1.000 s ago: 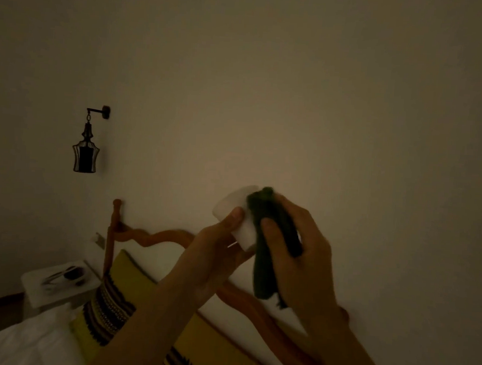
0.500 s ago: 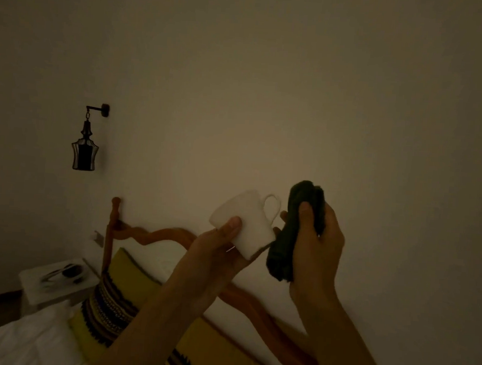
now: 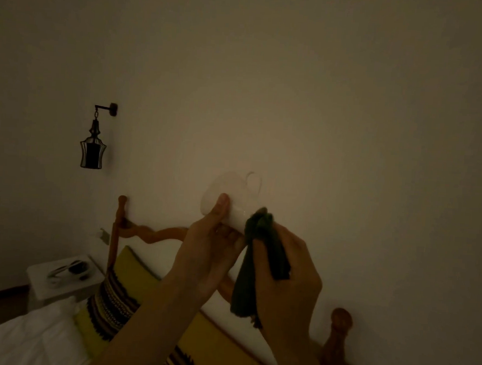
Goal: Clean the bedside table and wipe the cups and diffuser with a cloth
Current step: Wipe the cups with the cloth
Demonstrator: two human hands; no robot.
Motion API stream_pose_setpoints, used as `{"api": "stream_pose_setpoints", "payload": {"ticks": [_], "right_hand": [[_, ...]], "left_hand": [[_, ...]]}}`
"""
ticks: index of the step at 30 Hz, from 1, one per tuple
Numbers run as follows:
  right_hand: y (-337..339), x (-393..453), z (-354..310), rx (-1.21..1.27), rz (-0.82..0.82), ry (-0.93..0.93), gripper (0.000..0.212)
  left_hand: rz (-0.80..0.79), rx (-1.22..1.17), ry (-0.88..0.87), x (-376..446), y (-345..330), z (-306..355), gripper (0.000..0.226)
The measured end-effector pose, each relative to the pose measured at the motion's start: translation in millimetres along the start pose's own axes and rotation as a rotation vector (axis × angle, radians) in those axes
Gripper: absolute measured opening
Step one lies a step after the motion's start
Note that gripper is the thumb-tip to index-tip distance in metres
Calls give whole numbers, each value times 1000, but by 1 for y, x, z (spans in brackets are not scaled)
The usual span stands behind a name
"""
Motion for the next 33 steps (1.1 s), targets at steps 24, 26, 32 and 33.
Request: {"api": "stream_pose_setpoints", "payload": {"ticks": [24,26,32,33], "right_hand": [[-8,30,7,-14,-37,-85,39],[-7,37,14,72,13,-249,36],[-9,41,20,398,-64,-628,25],[-8,41,21,482,-33,-711,21]], "left_hand": [[-49,515,-87,7,28,-28,61],[-26,506,-85,7,28,-30,64],[-2,410,-27,7,27,-21,94],[-23,350,-8,7,27,-18,99]]}}
Point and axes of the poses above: each hand's wrist, its own x-axis towards the middle knuckle, its own y-axis out of the back of the hand, z = x × y, the point moved 2 cm from there along x, towards the middle knuckle, and after that the axes turned 9 degrees about z, right-handed, at the moved point
